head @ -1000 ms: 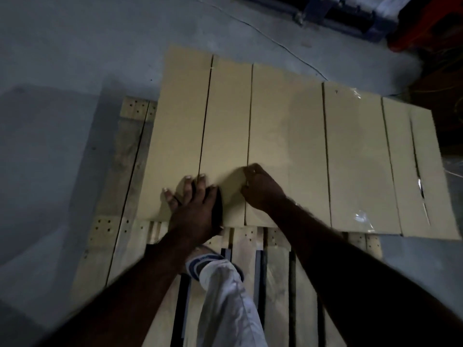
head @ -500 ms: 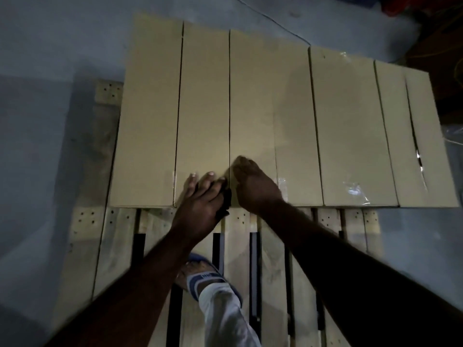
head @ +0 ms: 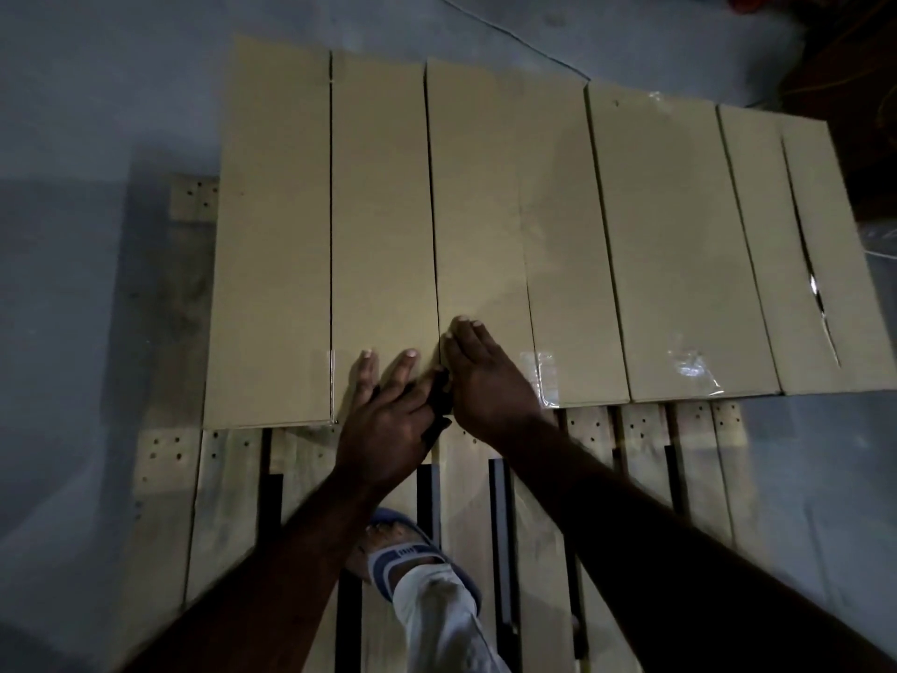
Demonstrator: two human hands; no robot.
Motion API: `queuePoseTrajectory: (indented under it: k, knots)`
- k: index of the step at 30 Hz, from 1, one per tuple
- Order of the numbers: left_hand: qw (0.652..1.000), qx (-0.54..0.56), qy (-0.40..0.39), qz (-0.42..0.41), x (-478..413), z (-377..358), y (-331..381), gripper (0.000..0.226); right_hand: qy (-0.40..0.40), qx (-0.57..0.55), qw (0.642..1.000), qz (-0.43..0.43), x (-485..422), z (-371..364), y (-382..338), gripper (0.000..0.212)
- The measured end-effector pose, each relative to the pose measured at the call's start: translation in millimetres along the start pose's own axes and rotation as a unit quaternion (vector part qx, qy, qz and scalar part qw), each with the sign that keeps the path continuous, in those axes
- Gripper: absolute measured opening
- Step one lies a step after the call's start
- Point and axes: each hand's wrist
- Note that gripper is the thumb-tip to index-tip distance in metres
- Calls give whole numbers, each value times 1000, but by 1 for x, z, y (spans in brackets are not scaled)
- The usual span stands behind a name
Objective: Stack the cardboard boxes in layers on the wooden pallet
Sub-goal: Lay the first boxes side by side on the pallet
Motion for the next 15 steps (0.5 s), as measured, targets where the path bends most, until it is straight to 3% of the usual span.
queuePoseTrajectory:
  k: [12,15]
  knots:
    - [999,14,50,2,-4,-3,0,26,0,-10,1000,-19,-1,0,-5,65]
    - [999,34,9,9,-7,1,-2,29,7,20,1000,-12,-5,-1,-1,64]
Point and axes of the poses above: each hand's wrist, its own x-axis away from the middle knuckle, its own z-axis out of the back of the hand, y = z × x, and after that the axes turned 7 degrees about -y, right-handed
